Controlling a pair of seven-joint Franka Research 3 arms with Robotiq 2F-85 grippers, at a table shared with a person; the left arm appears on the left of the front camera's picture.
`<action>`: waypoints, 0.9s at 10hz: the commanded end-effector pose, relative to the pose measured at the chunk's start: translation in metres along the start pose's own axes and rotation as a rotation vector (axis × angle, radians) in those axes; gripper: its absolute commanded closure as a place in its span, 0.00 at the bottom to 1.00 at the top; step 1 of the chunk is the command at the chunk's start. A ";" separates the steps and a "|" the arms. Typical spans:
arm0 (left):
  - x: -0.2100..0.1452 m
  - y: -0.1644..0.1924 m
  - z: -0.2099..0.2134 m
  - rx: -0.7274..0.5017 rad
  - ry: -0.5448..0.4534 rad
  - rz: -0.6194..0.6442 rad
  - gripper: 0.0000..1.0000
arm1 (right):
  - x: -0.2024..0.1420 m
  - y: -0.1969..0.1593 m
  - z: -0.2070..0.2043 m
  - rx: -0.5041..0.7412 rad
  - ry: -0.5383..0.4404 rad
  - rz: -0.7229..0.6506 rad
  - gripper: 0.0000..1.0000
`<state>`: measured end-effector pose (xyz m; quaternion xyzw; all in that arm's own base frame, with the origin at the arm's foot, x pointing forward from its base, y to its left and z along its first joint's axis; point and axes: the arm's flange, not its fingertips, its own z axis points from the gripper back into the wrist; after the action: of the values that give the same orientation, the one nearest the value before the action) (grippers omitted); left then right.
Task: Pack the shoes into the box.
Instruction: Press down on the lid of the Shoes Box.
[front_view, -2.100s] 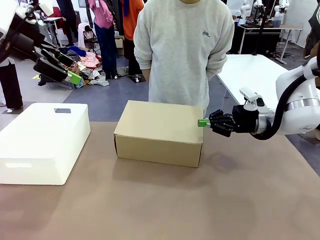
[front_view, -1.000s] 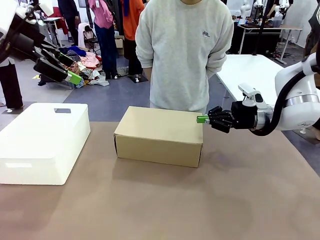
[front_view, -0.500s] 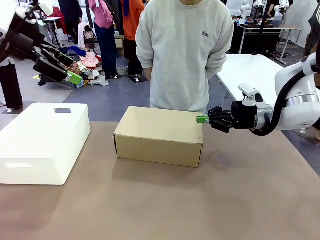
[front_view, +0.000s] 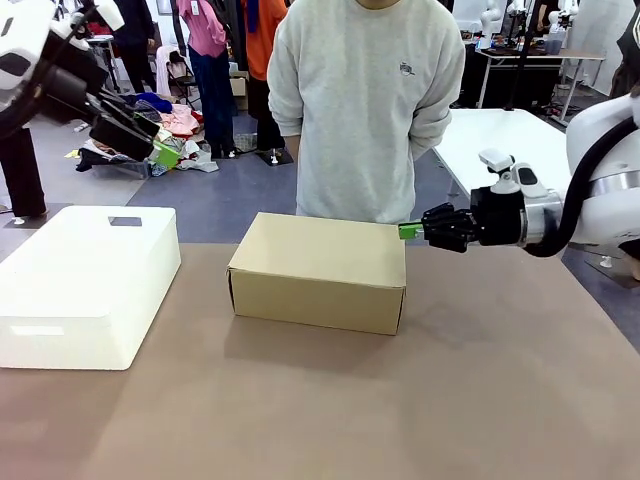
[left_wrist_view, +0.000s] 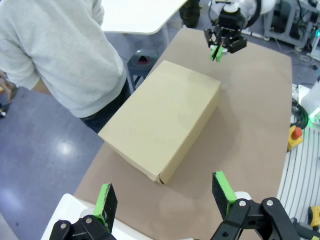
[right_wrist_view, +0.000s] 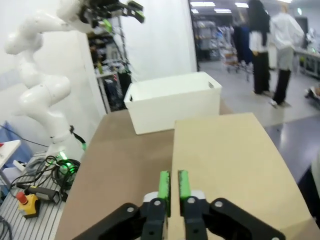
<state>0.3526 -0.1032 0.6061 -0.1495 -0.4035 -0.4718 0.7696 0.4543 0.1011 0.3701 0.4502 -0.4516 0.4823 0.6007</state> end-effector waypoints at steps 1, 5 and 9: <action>0.010 0.005 -0.010 0.011 0.002 0.082 0.00 | 0.026 0.026 -0.007 -0.078 0.132 -0.066 0.49; 0.019 0.001 -0.027 0.095 0.098 0.171 0.00 | 0.054 0.064 -0.009 -0.187 0.249 -0.058 0.00; 0.026 0.000 -0.053 0.099 0.138 0.206 0.57 | 0.073 0.100 -0.010 -0.252 0.339 -0.009 0.00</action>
<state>0.3772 -0.1469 0.5909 -0.1302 -0.3587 -0.3939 0.8362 0.3788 0.1315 0.4441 0.3043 -0.4099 0.4936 0.7041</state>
